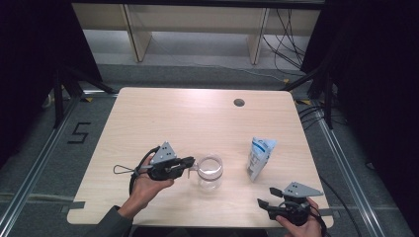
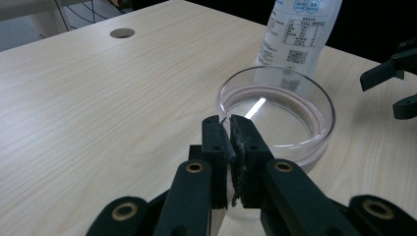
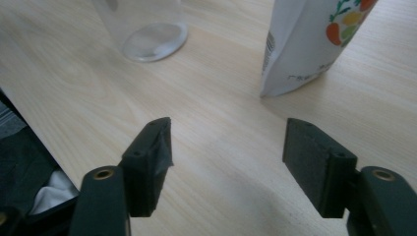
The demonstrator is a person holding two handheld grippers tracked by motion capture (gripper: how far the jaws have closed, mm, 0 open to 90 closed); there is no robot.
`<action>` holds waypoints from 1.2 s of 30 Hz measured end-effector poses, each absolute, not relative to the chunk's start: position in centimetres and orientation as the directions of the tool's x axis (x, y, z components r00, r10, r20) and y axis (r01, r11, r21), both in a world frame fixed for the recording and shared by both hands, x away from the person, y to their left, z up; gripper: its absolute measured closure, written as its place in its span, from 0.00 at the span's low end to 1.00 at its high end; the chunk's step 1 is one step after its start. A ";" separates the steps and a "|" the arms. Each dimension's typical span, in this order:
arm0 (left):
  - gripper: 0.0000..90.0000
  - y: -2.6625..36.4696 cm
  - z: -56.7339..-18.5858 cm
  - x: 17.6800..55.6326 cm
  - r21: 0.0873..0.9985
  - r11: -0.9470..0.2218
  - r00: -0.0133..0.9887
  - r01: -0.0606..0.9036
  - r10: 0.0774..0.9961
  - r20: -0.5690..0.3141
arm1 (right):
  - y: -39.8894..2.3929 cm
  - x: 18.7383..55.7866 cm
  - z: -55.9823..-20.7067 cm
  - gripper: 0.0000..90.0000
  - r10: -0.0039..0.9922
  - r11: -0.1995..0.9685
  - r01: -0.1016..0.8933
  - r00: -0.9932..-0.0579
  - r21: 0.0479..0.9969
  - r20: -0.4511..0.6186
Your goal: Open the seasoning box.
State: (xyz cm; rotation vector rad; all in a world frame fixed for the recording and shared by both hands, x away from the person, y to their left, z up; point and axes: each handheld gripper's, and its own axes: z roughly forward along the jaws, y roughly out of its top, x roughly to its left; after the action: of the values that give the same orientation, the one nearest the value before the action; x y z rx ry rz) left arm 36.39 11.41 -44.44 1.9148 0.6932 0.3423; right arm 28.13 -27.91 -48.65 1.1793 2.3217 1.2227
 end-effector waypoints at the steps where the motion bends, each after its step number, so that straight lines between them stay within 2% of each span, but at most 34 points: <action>1: 0.94 11.4 -44.4 36.4 0.898 -0.311 0.794 0.312 0.604 -0.067 | -27.9 28.2 -48.6 0.44 0.755 0.315 0.527 -0.643 0.789 0.129; 3: 0.94 11.4 -44.5 36.3 0.898 -0.310 0.794 0.312 0.604 -0.068 | -27.5 28.0 -48.5 0.51 0.747 0.281 0.550 -0.640 0.786 0.181; 6: 0.94 11.4 -44.5 36.3 0.900 -0.305 0.792 0.313 0.606 -0.070 | -27.2 27.9 -48.3 0.54 0.738 0.271 0.540 -0.648 0.797 0.188; 12: 0.94 11.4 -44.5 36.2 0.901 -0.304 0.793 0.311 0.605 -0.069 | -25.7 28.5 -47.9 0.69 0.702 0.301 0.459 -0.700 0.836 0.132; 21: 0.93 11.5 -44.6 36.3 0.905 -0.299 0.798 0.302 0.598 -0.069 | -23.0 29.8 -47.5 0.77 0.653 0.328 0.412 -0.749 0.850 0.111; 30: 0.93 11.5 -44.7 36.1 0.907 -0.293 0.793 0.302 0.605 -0.069 | -21.3 31.4 -47.3 0.83 0.629 0.334 0.391 -0.770 0.858 0.106; 32: 0.94 11.6 -44.8 36.2 0.908 -0.290 0.794 0.304 0.604 -0.073 | -20.6 31.4 -47.2 0.86 0.644 0.325 0.419 -0.754 0.848 0.126; 33: 0.94 11.6 -44.8 36.2 0.908 -0.288 0.794 0.304 0.603 -0.075 | -20.7 31.8 -47.3 0.86 0.631 0.342 0.381 -0.770 0.859 0.091; 36: 0.93 11.5 -44.8 36.1 0.908 -0.287 0.792 0.304 0.606 -0.074 | -20.5 31.9 -47.2 0.88 0.629 0.340 0.389 -0.771 0.856 0.100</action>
State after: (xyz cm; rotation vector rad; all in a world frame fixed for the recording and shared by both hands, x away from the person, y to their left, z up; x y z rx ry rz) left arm 36.13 11.55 -44.77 1.8898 0.6902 0.3449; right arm 31.91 -20.52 -47.19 0.9167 2.3566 1.4004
